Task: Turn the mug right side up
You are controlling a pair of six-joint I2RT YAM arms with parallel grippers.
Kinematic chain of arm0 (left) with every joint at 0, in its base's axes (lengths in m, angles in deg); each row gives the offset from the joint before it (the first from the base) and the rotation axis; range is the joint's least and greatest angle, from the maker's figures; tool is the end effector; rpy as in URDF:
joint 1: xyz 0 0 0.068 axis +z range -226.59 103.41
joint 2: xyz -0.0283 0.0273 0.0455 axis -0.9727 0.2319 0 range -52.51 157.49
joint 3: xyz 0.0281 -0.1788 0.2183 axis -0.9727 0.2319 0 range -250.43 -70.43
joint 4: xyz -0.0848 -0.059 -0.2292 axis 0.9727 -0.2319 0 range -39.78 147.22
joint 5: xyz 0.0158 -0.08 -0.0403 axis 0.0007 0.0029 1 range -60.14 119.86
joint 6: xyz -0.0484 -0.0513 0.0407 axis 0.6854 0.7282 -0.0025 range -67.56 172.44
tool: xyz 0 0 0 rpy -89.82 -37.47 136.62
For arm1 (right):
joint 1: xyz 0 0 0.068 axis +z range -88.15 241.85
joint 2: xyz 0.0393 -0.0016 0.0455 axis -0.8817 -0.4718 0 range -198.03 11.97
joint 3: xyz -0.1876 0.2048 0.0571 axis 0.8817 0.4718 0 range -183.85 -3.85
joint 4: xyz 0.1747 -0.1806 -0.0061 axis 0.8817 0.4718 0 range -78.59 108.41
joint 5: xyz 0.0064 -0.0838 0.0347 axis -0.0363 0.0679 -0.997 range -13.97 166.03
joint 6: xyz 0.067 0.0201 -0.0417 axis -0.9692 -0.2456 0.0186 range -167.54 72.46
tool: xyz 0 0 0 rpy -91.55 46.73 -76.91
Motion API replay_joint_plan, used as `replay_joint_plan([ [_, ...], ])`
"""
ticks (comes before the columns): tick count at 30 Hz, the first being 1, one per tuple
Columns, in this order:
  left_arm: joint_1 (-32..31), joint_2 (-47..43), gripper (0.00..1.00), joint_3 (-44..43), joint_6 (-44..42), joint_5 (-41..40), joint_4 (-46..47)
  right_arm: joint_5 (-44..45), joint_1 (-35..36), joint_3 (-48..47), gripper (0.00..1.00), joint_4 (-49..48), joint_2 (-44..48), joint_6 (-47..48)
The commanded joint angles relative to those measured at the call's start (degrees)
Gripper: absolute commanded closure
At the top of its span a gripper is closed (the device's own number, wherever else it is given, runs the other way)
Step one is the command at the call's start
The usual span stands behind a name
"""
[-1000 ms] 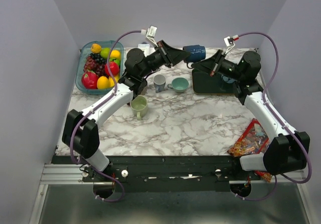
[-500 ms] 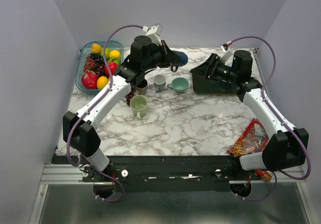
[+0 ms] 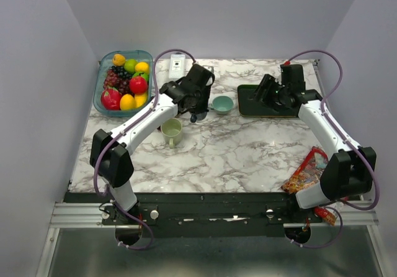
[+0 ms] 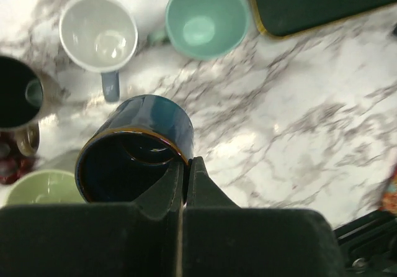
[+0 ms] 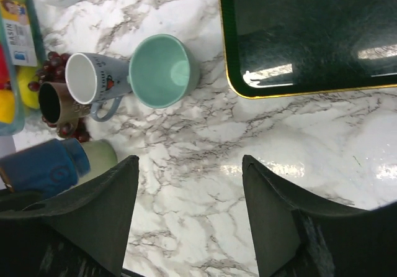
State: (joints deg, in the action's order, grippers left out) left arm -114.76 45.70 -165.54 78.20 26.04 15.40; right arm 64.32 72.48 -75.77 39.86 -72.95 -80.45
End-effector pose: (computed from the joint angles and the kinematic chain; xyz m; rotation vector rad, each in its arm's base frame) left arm 0.3164 -0.2428 0.3309 0.2266 2.3908 -0.4595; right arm 0.3361 0.0777 0.2985 0.3480 2.3311 0.6178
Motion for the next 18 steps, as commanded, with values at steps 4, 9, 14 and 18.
replay_joint_plan([
  [4,-2.4,0.9,1.0,8.3,-1.9,-6.5,-2.4,4.5,-0.4,-1.9,0.26,4.8,-2.3,0.4],
  [9,-2.8,2.8,1.0,11.6,-2.6,-6.5,1.3,4.6,-0.4,-1.6,0.26,5.0,-2.6,0.3],
  [14,-3.0,3.3,1.0,15.0,-3.9,-6.0,6.8,4.8,-0.5,-1.4,0.26,5.1,-2.7,0.5],
  [18,-3.1,6.0,1.0,14.6,-5.1,-7.3,6.8,5.1,-0.5,-1.2,0.25,5.3,-2.6,0.7],
])
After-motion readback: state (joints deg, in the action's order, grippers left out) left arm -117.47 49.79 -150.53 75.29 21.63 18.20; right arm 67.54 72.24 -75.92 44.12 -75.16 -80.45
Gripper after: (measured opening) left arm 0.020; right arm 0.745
